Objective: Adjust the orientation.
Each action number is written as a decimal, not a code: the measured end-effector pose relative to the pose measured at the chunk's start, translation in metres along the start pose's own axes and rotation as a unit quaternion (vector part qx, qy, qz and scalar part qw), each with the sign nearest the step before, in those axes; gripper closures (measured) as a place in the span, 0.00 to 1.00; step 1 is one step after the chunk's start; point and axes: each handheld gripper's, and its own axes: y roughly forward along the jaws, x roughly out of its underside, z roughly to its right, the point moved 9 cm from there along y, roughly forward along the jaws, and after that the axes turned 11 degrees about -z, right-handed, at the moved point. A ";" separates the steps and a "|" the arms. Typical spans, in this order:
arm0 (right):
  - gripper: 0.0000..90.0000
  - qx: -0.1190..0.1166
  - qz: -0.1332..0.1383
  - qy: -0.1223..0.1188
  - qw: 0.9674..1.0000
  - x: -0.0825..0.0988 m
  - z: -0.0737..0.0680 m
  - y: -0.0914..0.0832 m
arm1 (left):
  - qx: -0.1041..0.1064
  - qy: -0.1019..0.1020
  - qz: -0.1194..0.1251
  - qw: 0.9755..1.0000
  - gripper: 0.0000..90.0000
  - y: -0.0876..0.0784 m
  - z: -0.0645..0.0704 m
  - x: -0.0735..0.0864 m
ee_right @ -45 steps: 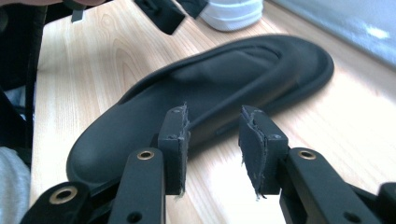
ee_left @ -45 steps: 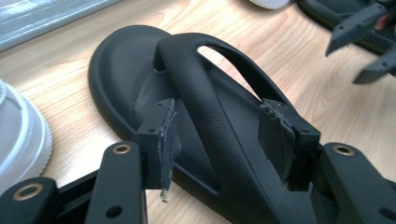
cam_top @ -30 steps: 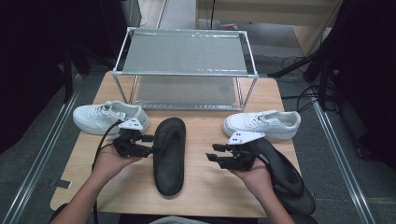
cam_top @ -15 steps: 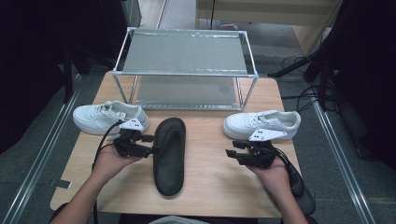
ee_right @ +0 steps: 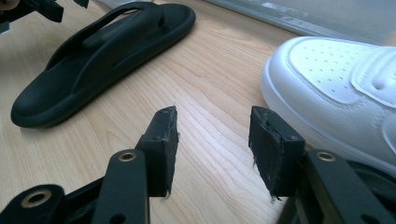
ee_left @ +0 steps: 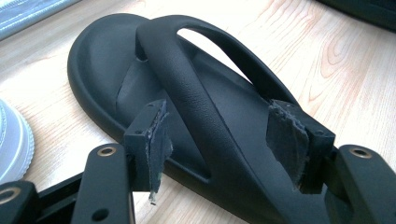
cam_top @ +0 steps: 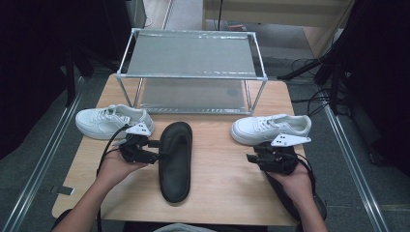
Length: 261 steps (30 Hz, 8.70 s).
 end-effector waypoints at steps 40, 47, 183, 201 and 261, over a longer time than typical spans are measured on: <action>0.78 0.065 -0.090 0.090 0.990 0.092 0.025 -0.024 | 0.025 0.026 0.009 0.999 0.44 0.013 0.008 -0.028; 0.89 0.038 -0.101 0.112 0.988 0.091 0.021 -0.023 | 0.024 0.025 0.009 0.999 0.44 0.013 0.006 -0.028; 1.00 -0.040 -0.077 0.050 0.995 0.003 -0.052 0.040 | 0.011 0.004 0.023 1.000 0.46 0.006 -0.004 -0.020; 1.00 -0.025 -0.096 0.019 0.995 -0.021 -0.043 0.072 | -0.010 -0.049 0.044 0.998 0.47 -0.016 -0.012 0.017; 1.00 -0.020 -0.130 0.088 0.987 0.040 -0.023 0.030 | 0.009 -0.008 0.024 1.000 0.45 0.005 -0.007 -0.017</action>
